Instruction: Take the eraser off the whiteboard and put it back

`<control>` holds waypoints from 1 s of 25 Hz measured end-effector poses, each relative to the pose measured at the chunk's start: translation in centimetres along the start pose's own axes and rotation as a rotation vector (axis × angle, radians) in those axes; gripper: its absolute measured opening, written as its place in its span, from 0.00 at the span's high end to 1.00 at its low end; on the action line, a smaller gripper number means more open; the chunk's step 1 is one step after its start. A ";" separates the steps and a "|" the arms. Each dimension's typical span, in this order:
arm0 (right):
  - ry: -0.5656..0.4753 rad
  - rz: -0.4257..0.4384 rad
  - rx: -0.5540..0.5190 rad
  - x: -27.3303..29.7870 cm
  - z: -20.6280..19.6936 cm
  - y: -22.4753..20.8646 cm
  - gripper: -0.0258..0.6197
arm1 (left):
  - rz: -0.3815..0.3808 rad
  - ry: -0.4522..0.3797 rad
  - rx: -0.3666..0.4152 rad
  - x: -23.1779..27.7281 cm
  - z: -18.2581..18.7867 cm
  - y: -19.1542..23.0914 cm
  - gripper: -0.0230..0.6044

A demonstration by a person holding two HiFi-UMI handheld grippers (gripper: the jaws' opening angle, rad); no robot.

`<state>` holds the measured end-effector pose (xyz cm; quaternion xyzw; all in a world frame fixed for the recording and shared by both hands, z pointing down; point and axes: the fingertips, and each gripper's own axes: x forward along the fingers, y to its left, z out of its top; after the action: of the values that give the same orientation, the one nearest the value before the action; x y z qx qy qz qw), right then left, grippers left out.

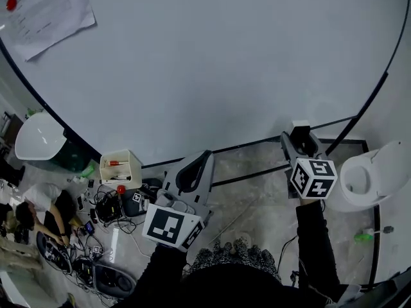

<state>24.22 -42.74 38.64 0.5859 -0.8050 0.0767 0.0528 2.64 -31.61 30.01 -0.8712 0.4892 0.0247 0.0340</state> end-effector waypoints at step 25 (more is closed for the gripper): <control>-0.043 -0.060 -0.046 -7.1 2.7 3.4 0.54 | -0.052 -0.042 0.001 -5.0 2.1 -1.0 0.95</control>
<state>23.23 -35.60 34.51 0.6098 -0.7897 0.0438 0.0510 0.88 -26.67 28.36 -0.8828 0.4657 0.0420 0.0454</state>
